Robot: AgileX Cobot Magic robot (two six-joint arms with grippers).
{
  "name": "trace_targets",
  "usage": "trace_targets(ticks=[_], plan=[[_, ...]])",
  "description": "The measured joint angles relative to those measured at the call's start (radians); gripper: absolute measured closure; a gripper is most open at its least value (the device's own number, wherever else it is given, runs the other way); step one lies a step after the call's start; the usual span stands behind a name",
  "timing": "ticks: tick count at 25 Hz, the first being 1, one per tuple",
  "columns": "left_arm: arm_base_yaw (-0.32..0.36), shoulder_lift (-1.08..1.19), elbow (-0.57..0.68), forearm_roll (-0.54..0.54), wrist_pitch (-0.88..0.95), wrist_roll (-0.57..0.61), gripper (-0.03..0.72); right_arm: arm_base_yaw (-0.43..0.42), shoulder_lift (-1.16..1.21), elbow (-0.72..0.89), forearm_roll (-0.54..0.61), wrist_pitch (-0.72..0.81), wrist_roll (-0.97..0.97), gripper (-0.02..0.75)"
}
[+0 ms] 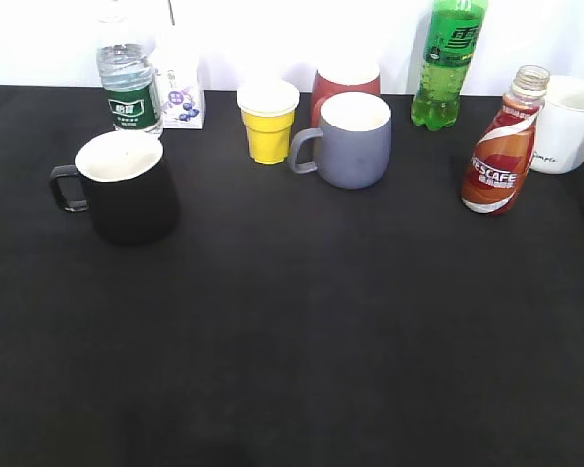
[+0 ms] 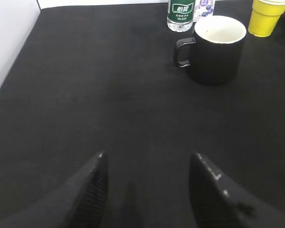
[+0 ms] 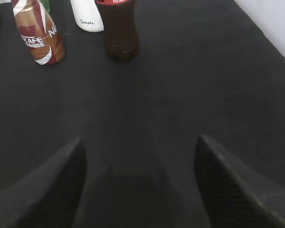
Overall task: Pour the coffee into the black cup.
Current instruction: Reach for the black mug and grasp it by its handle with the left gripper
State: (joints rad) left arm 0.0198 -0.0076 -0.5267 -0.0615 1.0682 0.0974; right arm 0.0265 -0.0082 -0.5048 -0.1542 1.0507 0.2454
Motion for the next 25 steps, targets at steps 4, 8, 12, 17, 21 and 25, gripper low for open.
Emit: trace_targets(ticks=[4,8,12,17,21,25], plan=[[0.000,0.000,0.000,0.000,0.000,0.000,0.267,0.000,0.000,0.000,0.000,0.000,0.000,0.183],[0.000,0.000,0.000,0.000,0.000,0.000,0.272,0.000,0.000,0.000,0.000,0.000,0.000,0.183],[0.000,0.010,-0.001,0.002,-0.008,0.000,0.324,0.000,0.000,0.000,0.000,0.000,0.000,0.184],[0.000,0.278,-0.034,0.010,-0.499,0.004,0.327,0.000,0.000,0.000,0.000,0.000,0.000,0.183],[-0.003,0.648,-0.027,-0.085,-0.830,0.025,0.326,0.000,0.000,0.000,0.000,0.000,0.000,0.183],[-0.140,0.773,0.208,-0.199,-1.127,0.025,0.324,0.000,0.000,0.000,0.000,0.000,0.000,0.184]])
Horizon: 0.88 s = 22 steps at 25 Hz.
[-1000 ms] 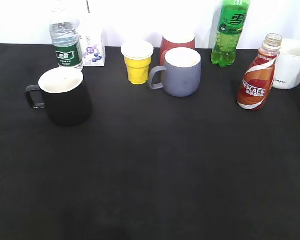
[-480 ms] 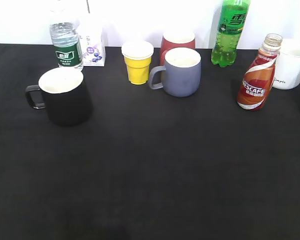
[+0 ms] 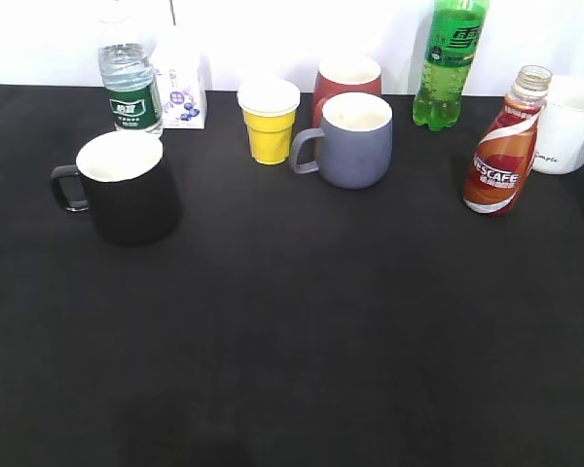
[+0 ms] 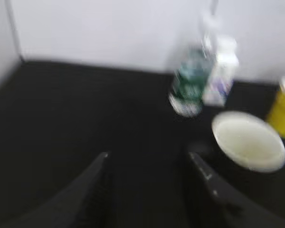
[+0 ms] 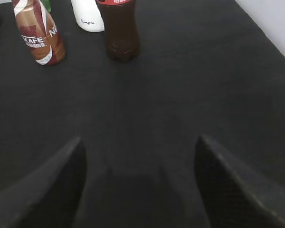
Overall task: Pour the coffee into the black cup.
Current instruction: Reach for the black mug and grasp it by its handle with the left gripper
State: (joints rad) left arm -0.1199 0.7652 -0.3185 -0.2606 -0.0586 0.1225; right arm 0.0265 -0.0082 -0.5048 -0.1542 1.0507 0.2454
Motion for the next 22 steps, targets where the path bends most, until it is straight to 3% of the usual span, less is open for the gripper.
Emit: trace_targets(ticks=[3,5,8,12,17,22], plan=[[-0.185,0.159,0.117,-0.036,-0.174,0.000,0.324,0.000,0.000,0.000,0.000,0.000,0.000,0.184],[-0.242,0.349,0.123,-0.042,-0.326,0.000,0.323,0.000,0.000,0.000,0.000,0.000,0.000,0.183],[-0.246,0.590,0.123,-0.041,-0.694,-0.015,0.323,0.000,0.000,0.000,0.000,0.000,0.000,0.183],[-0.246,0.811,0.117,0.042,-0.991,-0.099,0.323,0.000,0.000,0.000,0.000,0.000,0.000,0.184],[-0.243,0.956,0.021,0.052,-1.058,-0.103,0.323,0.000,0.000,0.000,0.000,0.000,0.000,0.184],[-0.168,1.002,-0.033,0.104,-1.058,-0.105,0.323,0.000,0.000,0.000,0.000,0.000,0.000,0.183]])
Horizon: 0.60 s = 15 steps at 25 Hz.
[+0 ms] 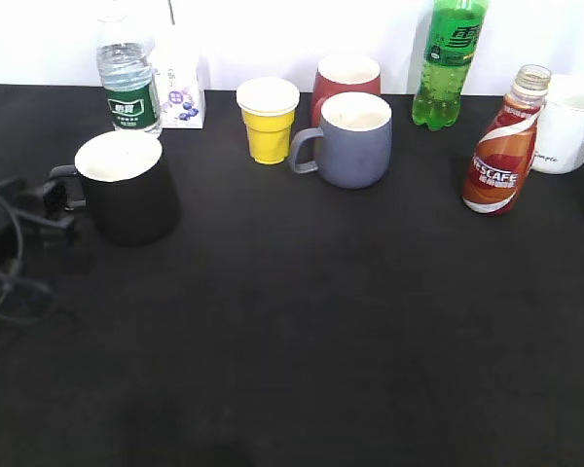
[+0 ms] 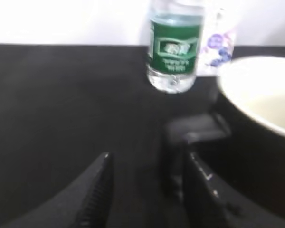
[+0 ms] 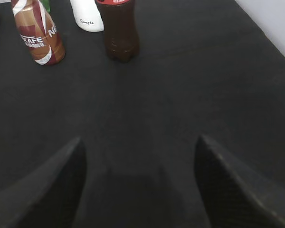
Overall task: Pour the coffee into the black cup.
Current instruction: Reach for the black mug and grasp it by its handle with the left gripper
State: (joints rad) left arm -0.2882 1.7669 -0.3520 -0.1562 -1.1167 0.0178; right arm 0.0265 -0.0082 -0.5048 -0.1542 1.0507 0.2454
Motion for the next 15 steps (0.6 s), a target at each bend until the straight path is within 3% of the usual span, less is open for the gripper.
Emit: trace_targets(ticks=[8,11,13,15], plan=[[0.006,0.098,-0.080,0.021,-0.006,0.000,0.326,0.000,0.000,0.000,0.000,0.000,0.000,0.183],[0.062,0.136,-0.128,0.041,-0.011,0.000,0.327,0.000,0.000,0.000,0.000,0.000,0.000,0.183],[0.100,0.201,-0.181,0.109,-0.046,-0.001,0.368,0.000,0.000,0.000,0.000,0.000,0.000,0.183],[0.109,0.267,-0.248,0.206,-0.095,-0.001,0.469,0.000,0.000,0.000,0.000,0.000,0.000,0.184]])
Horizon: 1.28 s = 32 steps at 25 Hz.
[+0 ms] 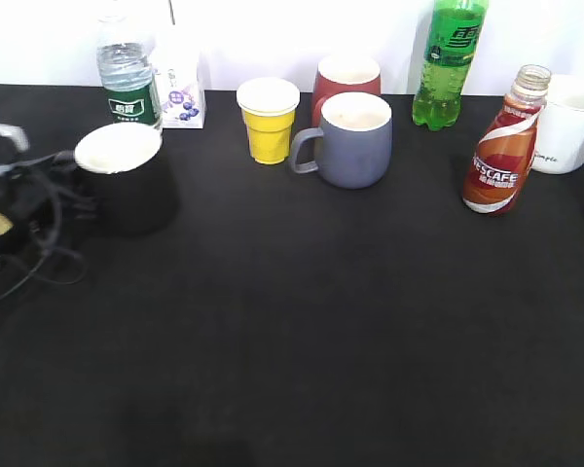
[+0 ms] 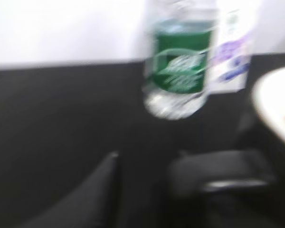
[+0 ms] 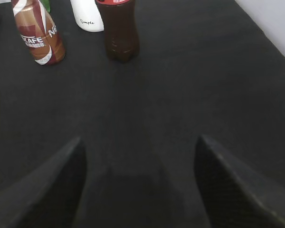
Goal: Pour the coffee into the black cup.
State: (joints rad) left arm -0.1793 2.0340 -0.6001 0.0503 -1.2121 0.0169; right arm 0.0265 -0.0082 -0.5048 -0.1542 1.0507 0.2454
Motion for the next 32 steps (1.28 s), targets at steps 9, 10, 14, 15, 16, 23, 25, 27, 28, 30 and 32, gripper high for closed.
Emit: trace_targets(ticks=[9,10,14,15,16,23,25,27,28,30,32], plan=[[0.002,-0.048,0.025,0.132,0.028,-0.087,0.643,0.000,0.000,0.000,0.000,0.000,0.000,0.183],[0.002,-0.077,0.026,0.200,0.049,-0.113,0.643,0.000,0.000,0.000,0.000,0.000,0.000,0.183],[0.002,-0.161,0.026,0.442,0.048,-0.207,0.645,0.000,0.000,0.000,0.000,0.000,0.000,0.184],[0.002,-0.167,0.026,0.463,0.048,-0.221,0.645,0.000,0.000,0.000,0.000,0.000,0.000,0.184],[0.001,-0.169,0.026,0.473,0.048,-0.225,0.645,0.000,0.000,0.000,0.000,0.000,0.000,0.184],[0.001,-0.169,0.026,0.474,0.049,-0.227,0.645,0.000,0.021,-0.015,0.000,-0.077,0.000,0.184],[0.001,-0.169,0.026,0.473,0.049,-0.227,0.645,0.000,0.129,-0.020,0.000,-0.419,0.000,0.184],[0.001,-0.169,0.026,0.472,0.049,-0.227,0.645,0.000,0.284,-0.020,0.004,-0.682,-0.001,0.184],[0.001,-0.169,0.026,0.473,0.049,-0.227,0.645,0.000,0.371,-0.020,0.004,-0.786,-0.001,0.190],[0.001,-0.169,0.026,0.473,0.049,-0.227,0.645,0.000,0.509,0.023,0.006,-0.999,-0.001,0.229],[0.001,-0.169,0.026,0.473,0.049,-0.227,0.645,0.000,0.606,0.152,0.001,-1.232,0.000,0.274]])
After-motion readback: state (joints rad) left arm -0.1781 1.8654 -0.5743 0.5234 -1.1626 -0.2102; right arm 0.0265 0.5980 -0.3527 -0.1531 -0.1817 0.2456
